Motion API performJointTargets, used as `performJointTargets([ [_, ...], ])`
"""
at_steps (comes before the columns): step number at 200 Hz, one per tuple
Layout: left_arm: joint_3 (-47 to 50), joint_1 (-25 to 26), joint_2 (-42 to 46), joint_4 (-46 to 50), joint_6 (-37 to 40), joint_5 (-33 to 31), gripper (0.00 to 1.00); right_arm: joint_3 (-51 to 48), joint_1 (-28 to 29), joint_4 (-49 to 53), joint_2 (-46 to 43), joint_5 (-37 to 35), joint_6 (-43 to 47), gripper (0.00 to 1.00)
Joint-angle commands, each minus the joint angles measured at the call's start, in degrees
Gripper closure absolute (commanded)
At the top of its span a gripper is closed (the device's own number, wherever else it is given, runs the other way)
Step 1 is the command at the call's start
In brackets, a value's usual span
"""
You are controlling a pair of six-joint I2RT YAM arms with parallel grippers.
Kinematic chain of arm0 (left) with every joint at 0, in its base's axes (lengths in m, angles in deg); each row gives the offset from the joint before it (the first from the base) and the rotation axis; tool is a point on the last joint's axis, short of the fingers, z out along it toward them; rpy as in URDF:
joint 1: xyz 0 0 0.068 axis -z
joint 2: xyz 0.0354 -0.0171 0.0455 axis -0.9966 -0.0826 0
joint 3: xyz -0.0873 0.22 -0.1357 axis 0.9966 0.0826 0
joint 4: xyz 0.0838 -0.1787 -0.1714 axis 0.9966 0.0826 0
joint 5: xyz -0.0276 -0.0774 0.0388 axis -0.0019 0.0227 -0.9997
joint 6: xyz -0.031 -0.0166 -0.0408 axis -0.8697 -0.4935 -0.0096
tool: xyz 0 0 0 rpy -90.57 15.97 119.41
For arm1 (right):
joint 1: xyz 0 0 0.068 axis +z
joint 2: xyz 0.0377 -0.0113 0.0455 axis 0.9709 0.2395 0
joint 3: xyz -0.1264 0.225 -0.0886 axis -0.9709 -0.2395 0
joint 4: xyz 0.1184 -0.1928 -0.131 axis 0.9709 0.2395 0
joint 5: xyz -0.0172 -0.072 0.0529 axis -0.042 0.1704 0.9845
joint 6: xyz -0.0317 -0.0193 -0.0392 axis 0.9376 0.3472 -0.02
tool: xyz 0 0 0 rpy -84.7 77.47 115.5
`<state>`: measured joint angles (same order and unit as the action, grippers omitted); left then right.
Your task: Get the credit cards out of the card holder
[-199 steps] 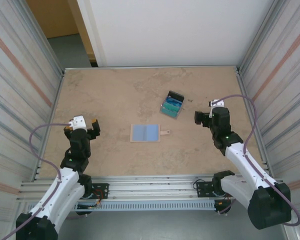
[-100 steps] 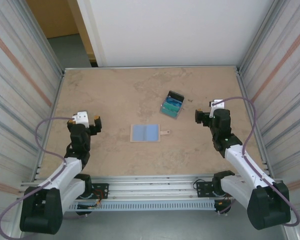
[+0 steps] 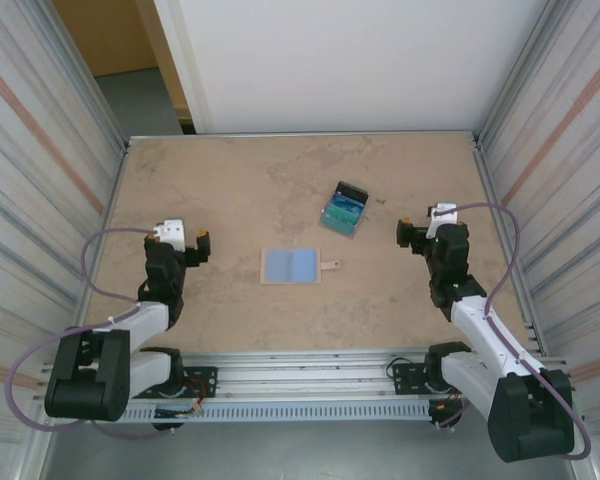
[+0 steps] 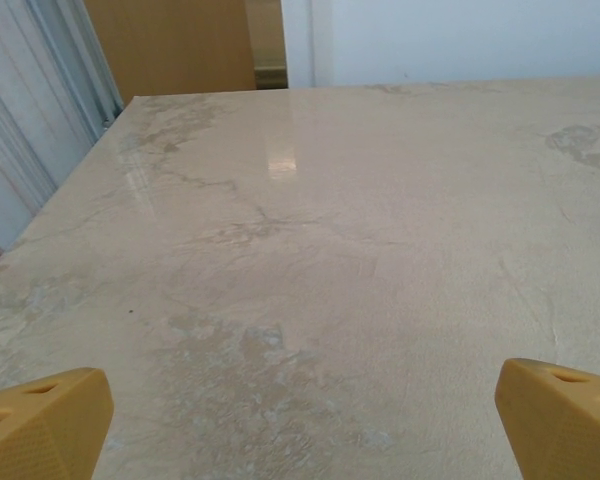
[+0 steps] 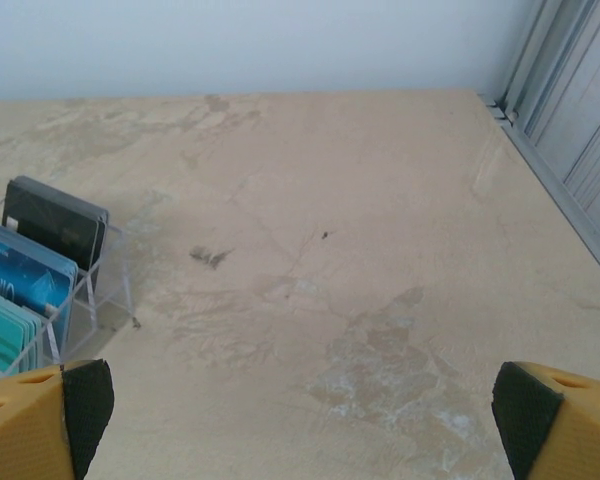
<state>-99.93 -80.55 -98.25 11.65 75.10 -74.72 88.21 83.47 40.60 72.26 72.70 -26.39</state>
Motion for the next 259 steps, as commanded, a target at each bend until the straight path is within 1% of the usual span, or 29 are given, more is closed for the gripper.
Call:
performJointTargets([
  [1, -1.82, -0.5, -1.52, -4.96, 2.36, 2.57, 0.01, -1.11, -1.14, -3.55, -0.63, 1.37, -0.49, 0.01],
  [17, -1.95, -0.49, -2.55, -5.26, 3.07, 4.77, 0.01, -1.65, -1.95, -4.36, -0.55, 1.98, -0.78, 0.01],
  [37, -0.48, -0.49, -5.15, -9.58, 3.77, 6.56, 0.01, -2.75, -2.78, -6.4, -0.21, 3.01, -1.33, 0.01],
  [58, -0.96, -0.49, -8.6, -10.91, 4.68, 9.42, 0.01, -3.63, -3.62, -8.05, 0.47, 3.66, -1.77, 0.01],
  [86, -5.18, -0.46, -12.09, -6.06, 6.23, 12.16, 0.01, -4.78, -4.83, -11.23, 1.53, 4.8, -2.06, 0.01],
  [99, -8.87, -0.49, -16.01, -3.39, 5.89, 10.65, 0.01, -5.09, -5.52, -12.61, 2.19, 5.21, -2.22, 0.01],
  [106, -11.22, -1.66, -17.95, -0.95, 4.6, 10.48, 0.01, -5.09, -5.78, -13.13, 2.53, 5.36, -2.2, 0.01],
  [113, -13.38, -3.91, -18.68, 2.77, 2.42, 12.89, 0.01, -5.24, -6.26, -13.75, 2.98, 5.65, -2.25, 0.01],
  [120, -13.09, -5.29, -18.53, 2.2, 1.37, 15.28, 0.01, -5.35, -6.68, -14.52, 3.45, 6.09, -2.15, 0.01],
  [130, -11.92, -5.37, -18.54, 0.07, 0.53, 13.95, 0.01, -5.48, -7.32, -15.56, 3.78, 6.88, -2.18, 0.01],
  [135, -11.6, -5.41, -18.97, -0.92, 0.77, 14.22, 0.01, -5.59, -7.7, -16.21, 3.78, 7.36, -2.12, 0.01],
  [138, -11.57, -5.27, -19.22, -1.16, 1.07, 14.59, 0.01, -5.66, -7.9, -16.63, 5.27, 7.62, -2.1, 0.01],
  [221, -11.21, -4.79, -19.48, -1.55, 1.65, 14.43, 0.01, -7.54, -11.11, -32.66, 17.24, 12.62, -1.84, 0.01],
  [259, -11.22, -4.8, -19.35, -1.55, 1.61, 14.32, 0.01, -7.13, -13.42, -36.37, 18.88, 17.2, -2.49, 0.01],
])
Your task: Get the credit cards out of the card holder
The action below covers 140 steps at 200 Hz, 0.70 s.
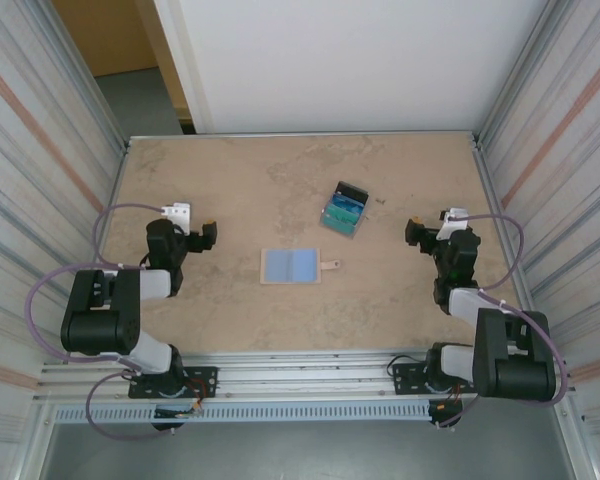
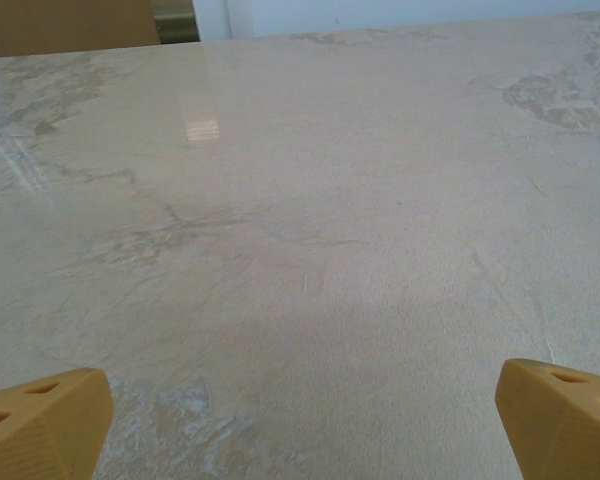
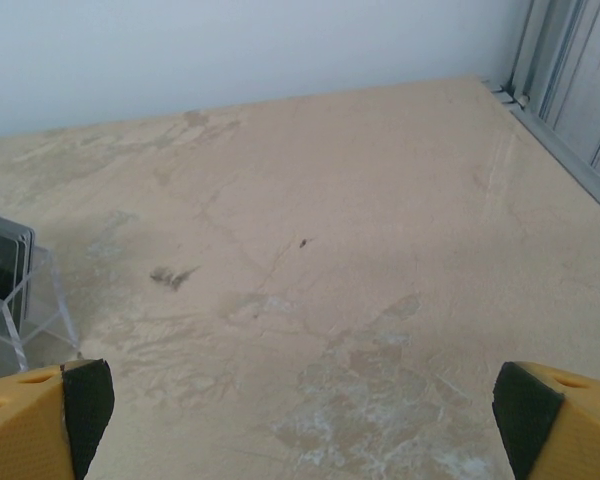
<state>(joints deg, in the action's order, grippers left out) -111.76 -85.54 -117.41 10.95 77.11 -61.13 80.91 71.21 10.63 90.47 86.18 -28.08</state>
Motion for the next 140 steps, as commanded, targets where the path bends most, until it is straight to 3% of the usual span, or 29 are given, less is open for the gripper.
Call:
performJointTargets([
  [1, 0.61, 0.14, -0.18, -0.86, -0.41, 0.72, 0.01, 0.22, -1.28, -6.43, 0.69, 3.87, -0.87, 0.01],
  [39, 0.61, 0.22, -0.18, -0.94, -0.33, 0.8, 0.01, 0.18, -1.83, -6.82, 0.95, 7.81, -2.37, 0.01],
  [79, 0.61, 0.19, -0.23, -0.94, -0.37, 0.74, 0.01, -2.52, -2.06, -5.33, -1.63, 5.97, -1.55, 0.01],
  [140, 0.61, 0.19, -0.19, -0.95, -0.33, 0.8, 0.01, -2.38, -3.9, -7.25, -0.98, 9.88, -2.3, 0.01],
])
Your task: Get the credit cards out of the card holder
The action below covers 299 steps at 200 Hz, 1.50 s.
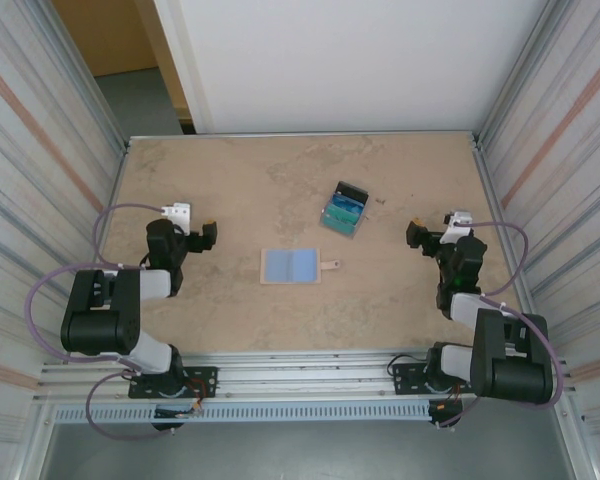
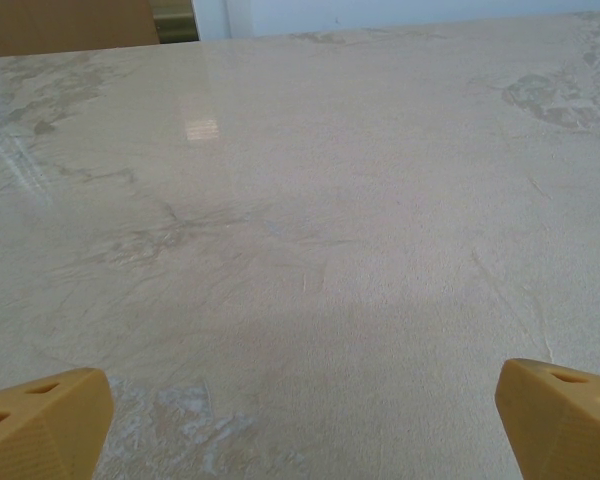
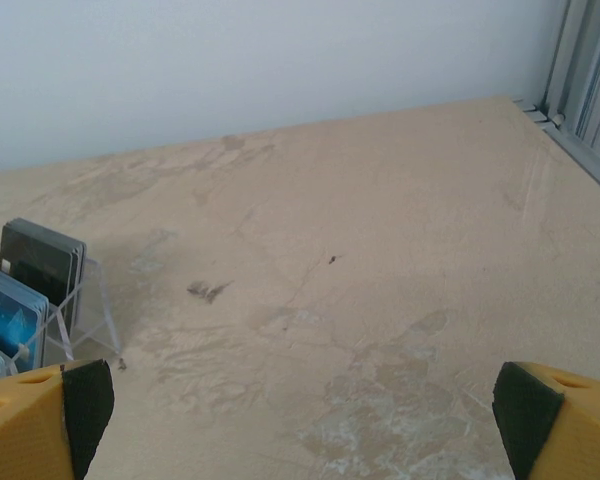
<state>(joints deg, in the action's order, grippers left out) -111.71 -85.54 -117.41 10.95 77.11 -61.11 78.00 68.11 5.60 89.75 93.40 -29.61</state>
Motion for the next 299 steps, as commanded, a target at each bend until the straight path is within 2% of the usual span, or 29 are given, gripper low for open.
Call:
performJointTargets([
  [1, 0.56, 0.19, -0.19, -0.95, -0.32, 0.73, 0.01, 0.53, -0.78, -2.23, -0.26, 2.86, -0.71, 0.01],
  [65, 0.61, 0.19, -0.22, -0.9, -0.35, 0.77, 0.01, -0.6, -0.89, -1.46, -1.27, 4.74, -0.58, 0.01],
  [118, 0.56, 0.19, -0.22, -0.93, -0.36, 0.74, 0.01, -0.15, -0.92, -1.79, 1.57, 6.21, 0.43, 0.01],
  [165, 0.56, 0.19, -0.19, -0.91, -0.4, 0.71, 0.01, 1.39, -0.93, -5.42, 9.87, 9.43, 1.63, 0.01],
  [205, 0.56, 0.19, -0.19, -0.94, -0.38, 0.7, 0.01, 3.27, -1.09, -10.25, 18.57, 8.5, 0.68, 0.01],
  [216, 0.56, 0.19, -0.26, -0.95, -0.4, 0.77, 0.01, 4.25, -1.3, -7.5, 18.16, 8.88, 0.7, 0.01],
  [234, 0.56, 0.19, -0.22, -0.9, -0.39, 0.77, 0.01, 6.17, -0.75, -4.6, 18.72, 7.76, 1.04, 0.01],
  [258, 0.62, 0.23, -0.25, -0.94, -0.37, 0.75, 0.01, 9.64, 3.65, 2.77, 18.28, -2.16, 2.78, 0.01],
  [299, 0.6, 0.19, -0.15, -1.03, -0.27, 0.78, 0.01, 9.55, 3.53, 2.69, 18.29, -2.03, 2.8, 0.01],
])
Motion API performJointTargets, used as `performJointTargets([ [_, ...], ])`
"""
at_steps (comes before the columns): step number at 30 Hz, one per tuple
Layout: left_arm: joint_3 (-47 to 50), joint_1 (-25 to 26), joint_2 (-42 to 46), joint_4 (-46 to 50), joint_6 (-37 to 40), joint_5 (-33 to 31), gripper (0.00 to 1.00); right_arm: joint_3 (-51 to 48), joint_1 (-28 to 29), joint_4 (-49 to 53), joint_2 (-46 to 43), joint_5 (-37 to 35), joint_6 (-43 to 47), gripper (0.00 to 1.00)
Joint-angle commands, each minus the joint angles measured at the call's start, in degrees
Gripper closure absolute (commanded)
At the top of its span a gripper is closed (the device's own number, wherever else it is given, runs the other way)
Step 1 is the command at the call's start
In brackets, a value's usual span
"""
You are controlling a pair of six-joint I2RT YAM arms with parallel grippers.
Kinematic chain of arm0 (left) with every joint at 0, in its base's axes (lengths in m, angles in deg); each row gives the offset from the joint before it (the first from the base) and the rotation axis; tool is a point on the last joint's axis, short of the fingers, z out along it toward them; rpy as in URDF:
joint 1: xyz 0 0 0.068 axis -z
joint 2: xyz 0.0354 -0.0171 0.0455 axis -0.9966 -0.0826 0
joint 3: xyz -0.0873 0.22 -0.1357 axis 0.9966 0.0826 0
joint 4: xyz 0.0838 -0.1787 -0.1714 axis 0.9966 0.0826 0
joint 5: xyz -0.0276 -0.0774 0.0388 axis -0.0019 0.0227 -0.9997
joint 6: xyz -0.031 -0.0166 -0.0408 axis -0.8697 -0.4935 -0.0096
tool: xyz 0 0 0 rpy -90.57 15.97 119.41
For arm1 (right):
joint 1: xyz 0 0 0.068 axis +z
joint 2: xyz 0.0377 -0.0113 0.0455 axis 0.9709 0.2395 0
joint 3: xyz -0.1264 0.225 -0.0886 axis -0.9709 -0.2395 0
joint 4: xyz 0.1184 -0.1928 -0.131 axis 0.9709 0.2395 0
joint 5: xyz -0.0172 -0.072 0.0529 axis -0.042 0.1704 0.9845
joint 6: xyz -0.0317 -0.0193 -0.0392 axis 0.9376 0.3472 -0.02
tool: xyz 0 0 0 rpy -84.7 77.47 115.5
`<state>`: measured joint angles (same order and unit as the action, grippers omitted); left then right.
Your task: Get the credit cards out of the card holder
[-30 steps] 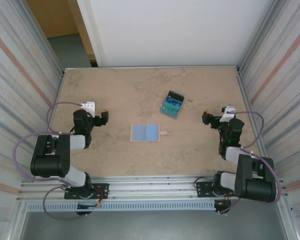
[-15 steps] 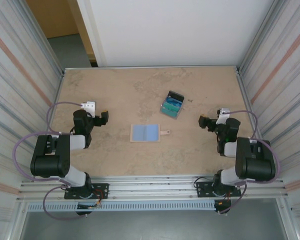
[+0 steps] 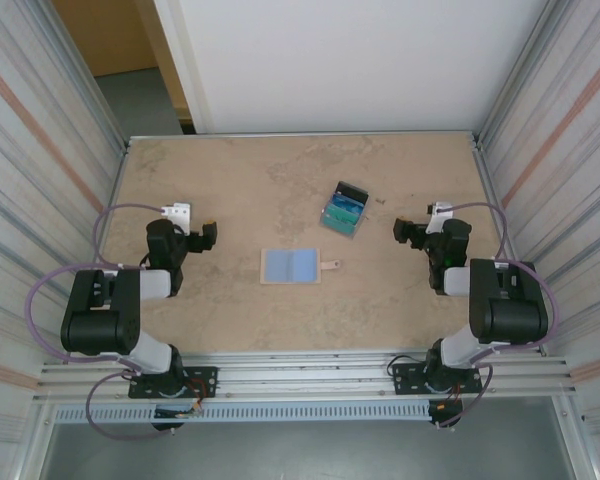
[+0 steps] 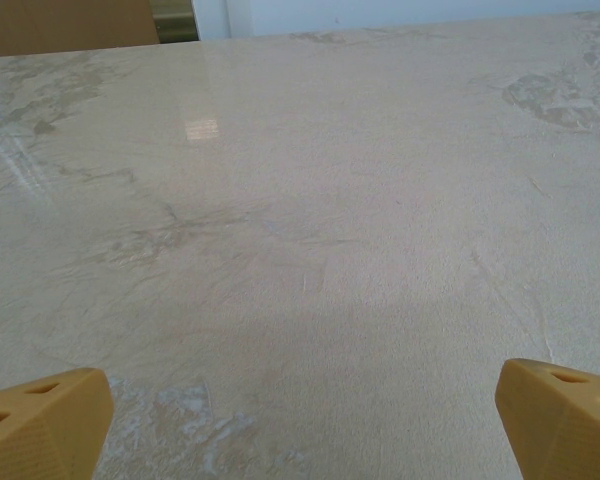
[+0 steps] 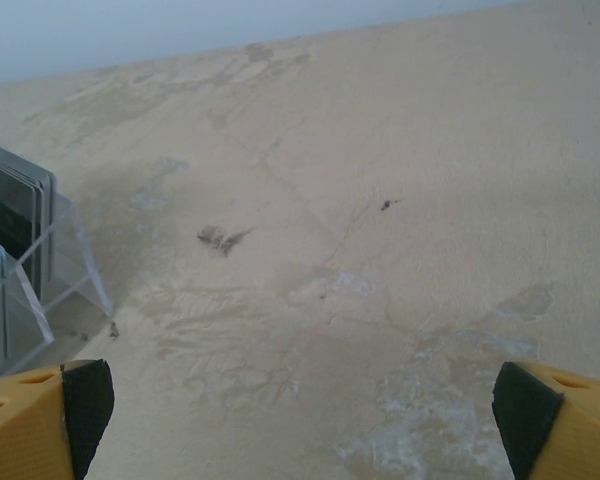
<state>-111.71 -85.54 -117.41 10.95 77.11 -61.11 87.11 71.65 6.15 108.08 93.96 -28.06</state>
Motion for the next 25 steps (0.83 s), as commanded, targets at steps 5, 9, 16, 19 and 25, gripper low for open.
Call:
performJointTargets([
  [5, 0.65, 0.38, -0.11, -1.03, -0.24, 0.46, 0.01, 0.57, 0.09, 2.21, -0.06, -2.9, 1.27, 0.01],
  [9, 0.65, 0.98, -0.1, -0.95, 0.17, -0.81, 0.01, 0.55, 0.16, 2.23, -0.05, -2.88, 1.3, 0.01],
  [16, 0.56, 1.0, -0.19, -0.95, 0.12, -0.8, 0.01, 0.56, 0.18, 2.21, -0.05, -2.88, 1.25, 0.01],
  [19, 0.48, 1.08, -0.18, -0.86, 0.09, -0.81, 0.01, 0.53, 0.18, 2.23, -0.05, -2.88, 1.24, 0.01],
  [25, 0.56, 1.07, -0.19, -0.94, 0.12, -0.88, 0.01, 0.48, 0.16, 2.19, -0.05, -2.88, 1.24, 0.01],
])
